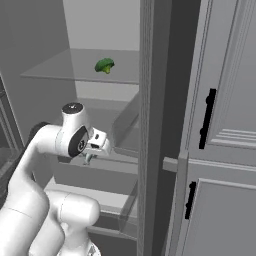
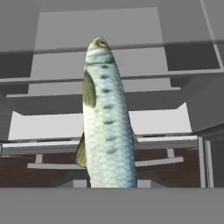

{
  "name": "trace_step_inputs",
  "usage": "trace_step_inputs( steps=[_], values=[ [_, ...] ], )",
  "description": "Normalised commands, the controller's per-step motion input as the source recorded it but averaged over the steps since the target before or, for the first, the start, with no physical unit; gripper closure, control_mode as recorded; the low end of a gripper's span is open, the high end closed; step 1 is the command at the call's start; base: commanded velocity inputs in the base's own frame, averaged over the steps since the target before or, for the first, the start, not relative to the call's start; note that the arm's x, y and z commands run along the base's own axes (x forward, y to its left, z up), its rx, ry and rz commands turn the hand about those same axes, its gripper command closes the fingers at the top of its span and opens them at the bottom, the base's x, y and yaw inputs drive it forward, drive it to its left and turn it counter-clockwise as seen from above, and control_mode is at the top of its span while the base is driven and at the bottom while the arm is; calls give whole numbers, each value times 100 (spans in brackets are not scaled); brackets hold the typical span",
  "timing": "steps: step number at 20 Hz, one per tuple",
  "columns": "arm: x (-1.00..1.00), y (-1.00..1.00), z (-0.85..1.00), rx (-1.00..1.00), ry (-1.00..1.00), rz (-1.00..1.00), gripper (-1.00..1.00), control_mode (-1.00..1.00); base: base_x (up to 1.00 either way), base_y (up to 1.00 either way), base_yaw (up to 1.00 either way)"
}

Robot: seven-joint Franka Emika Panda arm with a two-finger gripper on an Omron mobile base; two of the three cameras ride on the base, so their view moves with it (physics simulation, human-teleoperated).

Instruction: Place one broccoli and one fish in each tupperware on the nearby counter, to pack two identical lunches.

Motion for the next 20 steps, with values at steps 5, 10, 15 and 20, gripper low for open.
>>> trace_step_inputs(
  steps=[5,10,15,20],
  values=[
    [0,0,0,0,0,0,100,100,-100,2,0],
    [0,0,0,0,0,0,100,100,-100,17,5],
    [0,0,0,0,0,0,100,100,-100,30,19],
    [0,0,0,0,0,0,100,100,-71,55,54]
  ],
)
